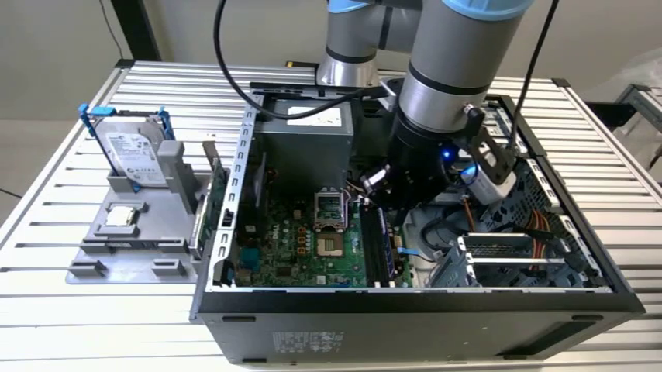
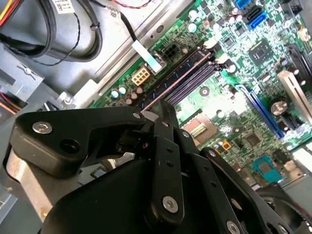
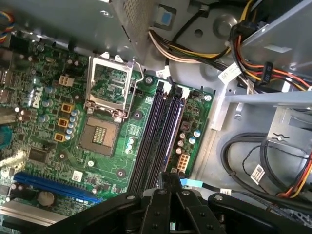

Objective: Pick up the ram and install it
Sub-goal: 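Press down the ram until it locks into place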

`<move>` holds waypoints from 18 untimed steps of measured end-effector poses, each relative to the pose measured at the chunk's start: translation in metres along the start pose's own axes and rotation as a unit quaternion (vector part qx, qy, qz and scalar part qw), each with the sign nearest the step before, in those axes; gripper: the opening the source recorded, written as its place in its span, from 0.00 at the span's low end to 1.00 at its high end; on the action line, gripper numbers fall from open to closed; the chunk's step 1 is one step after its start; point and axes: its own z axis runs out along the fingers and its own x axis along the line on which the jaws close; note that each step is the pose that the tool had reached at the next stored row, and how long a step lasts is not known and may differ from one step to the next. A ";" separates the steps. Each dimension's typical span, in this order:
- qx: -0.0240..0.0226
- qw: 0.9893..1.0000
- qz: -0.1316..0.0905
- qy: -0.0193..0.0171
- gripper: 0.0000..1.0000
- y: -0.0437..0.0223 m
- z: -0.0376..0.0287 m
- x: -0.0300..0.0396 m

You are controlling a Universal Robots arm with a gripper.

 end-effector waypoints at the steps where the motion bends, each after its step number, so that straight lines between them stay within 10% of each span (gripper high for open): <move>1: 0.000 1.000 -0.005 0.000 0.00 0.0000 0.0000 0.0000; 18: 0.001 0.997 -0.080 -0.003 0.00 0.0000 0.0001 0.0000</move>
